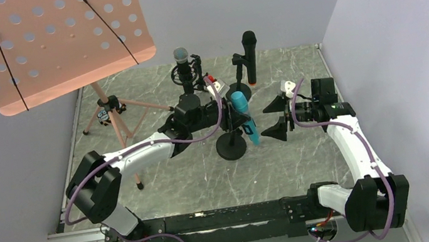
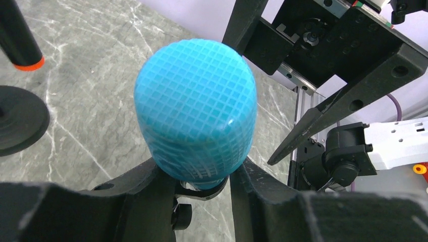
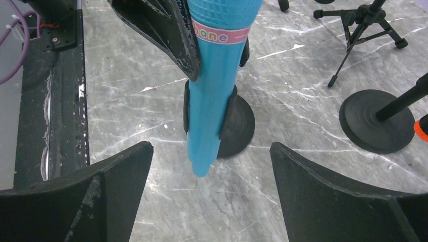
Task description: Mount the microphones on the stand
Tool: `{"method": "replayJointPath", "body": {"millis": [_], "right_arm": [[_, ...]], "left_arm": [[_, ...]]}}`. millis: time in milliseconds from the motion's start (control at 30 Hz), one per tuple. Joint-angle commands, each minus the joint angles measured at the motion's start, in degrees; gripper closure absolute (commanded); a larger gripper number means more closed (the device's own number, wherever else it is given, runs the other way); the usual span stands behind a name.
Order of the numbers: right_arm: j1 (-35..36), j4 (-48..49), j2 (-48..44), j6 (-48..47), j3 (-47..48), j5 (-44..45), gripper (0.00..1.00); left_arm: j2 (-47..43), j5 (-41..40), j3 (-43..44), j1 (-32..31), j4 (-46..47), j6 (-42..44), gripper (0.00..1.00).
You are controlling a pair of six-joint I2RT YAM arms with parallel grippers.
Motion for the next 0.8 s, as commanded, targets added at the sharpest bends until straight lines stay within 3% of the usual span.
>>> {"method": "replayJointPath", "body": {"millis": [0,100,333,600,767], "right_arm": [[0.37,5.02,-0.02,3.15,-0.47,-2.97,0.07],[0.54,5.07,0.46,3.36,-0.46,-3.1,0.07],[1.87,7.1,1.03,5.31,-1.23,-3.48,0.06],[5.14,10.71,1.1,8.07,-2.65,-2.7,0.05],[7.25,20.63,-0.62,17.68,-5.5,-0.45,0.05]], "left_arm": [[-1.74,-4.1,-2.83,0.54,-12.17,1.95,0.52],[-4.12,-3.92,-3.27,0.65,-12.62,1.99,0.38],[-10.67,-5.58,-6.81,1.01,-11.92,2.78,0.19],[-22.38,-7.9,-14.49,1.22,-9.51,3.14,0.12],[-36.18,-17.15,-22.91,1.28,-11.02,7.28,0.08]]}}
